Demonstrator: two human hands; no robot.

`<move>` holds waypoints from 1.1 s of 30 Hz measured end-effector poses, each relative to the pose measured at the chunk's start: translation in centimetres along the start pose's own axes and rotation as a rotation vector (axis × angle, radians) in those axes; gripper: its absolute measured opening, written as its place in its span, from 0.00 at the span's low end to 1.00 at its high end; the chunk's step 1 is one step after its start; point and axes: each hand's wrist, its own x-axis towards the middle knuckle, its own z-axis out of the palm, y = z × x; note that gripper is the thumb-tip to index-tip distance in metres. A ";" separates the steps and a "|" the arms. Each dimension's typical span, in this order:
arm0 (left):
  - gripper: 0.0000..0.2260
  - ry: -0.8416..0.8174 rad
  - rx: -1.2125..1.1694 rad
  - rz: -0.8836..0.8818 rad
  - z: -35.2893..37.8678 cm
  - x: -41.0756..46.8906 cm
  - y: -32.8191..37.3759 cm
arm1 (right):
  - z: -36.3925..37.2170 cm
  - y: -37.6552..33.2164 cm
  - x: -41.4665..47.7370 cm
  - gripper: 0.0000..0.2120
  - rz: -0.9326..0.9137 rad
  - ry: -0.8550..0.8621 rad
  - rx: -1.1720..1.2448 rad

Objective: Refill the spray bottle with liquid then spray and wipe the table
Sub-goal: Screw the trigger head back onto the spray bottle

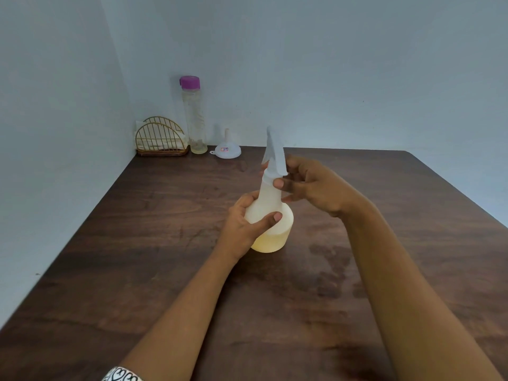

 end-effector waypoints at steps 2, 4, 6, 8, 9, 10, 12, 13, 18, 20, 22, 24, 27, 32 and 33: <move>0.33 -0.004 0.008 -0.005 0.0 0.0 0.0 | -0.6 -0.2 0.3 0.13 0.012 -0.076 0.025; 0.31 -0.012 0.007 -0.007 0.0 0.0 0.1 | -1.3 0.0 0.5 0.15 0.022 -0.138 0.048; 0.29 -0.014 0.009 -0.008 0.1 0.0 0.1 | -1.6 0.3 0.5 0.16 0.024 -0.151 0.073; 0.28 -0.006 0.002 -0.009 0.1 0.1 0.0 | -1.3 0.9 0.1 0.14 0.023 -0.078 0.128; 0.28 -0.002 -0.006 -0.008 0.1 0.1 0.0 | -0.9 1.1 -0.2 0.13 0.024 -0.020 0.173; 0.29 -0.003 -0.014 -0.007 0.1 0.1 0.1 | -0.4 1.3 -0.6 0.12 0.026 0.047 0.218; 0.29 -0.006 -0.017 -0.008 0.0 0.1 0.1 | 1.1 1.5 -1.0 0.14 0.025 0.209 0.218; 0.30 -0.004 -0.015 -0.005 0.0 0.1 0.0 | 1.8 1.3 -0.8 0.16 0.027 0.305 0.139; 0.32 0.000 -0.013 -0.006 -0.1 0.0 0.0 | 3.1 -0.1 0.4 0.16 0.011 0.520 -0.243; 0.30 -0.013 -0.014 -0.009 -0.1 0.0 0.1 | 1.9 -0.4 0.2 0.15 0.023 0.373 -0.197; 0.28 -0.025 -0.011 -0.011 0.0 0.0 0.3 | 0.4 -0.5 0.1 0.13 0.014 0.190 -0.120; 0.25 -0.035 -0.012 -0.017 0.0 0.0 0.4 | -0.8 -0.6 0.3 0.11 0.002 0.049 -0.016; 0.26 -0.036 -0.012 -0.022 0.0 0.0 0.4 | -1.8 -1.1 1.1 0.12 0.007 -0.048 -0.006; 0.28 -0.029 -0.010 -0.021 -0.1 0.0 0.2 | -1.5 -0.6 1.0 0.12 -0.020 -0.070 -0.015; 0.28 -0.029 -0.006 -0.016 -0.1 0.0 0.2 | -1.4 -0.3 0.9 0.12 -0.024 -0.050 0.005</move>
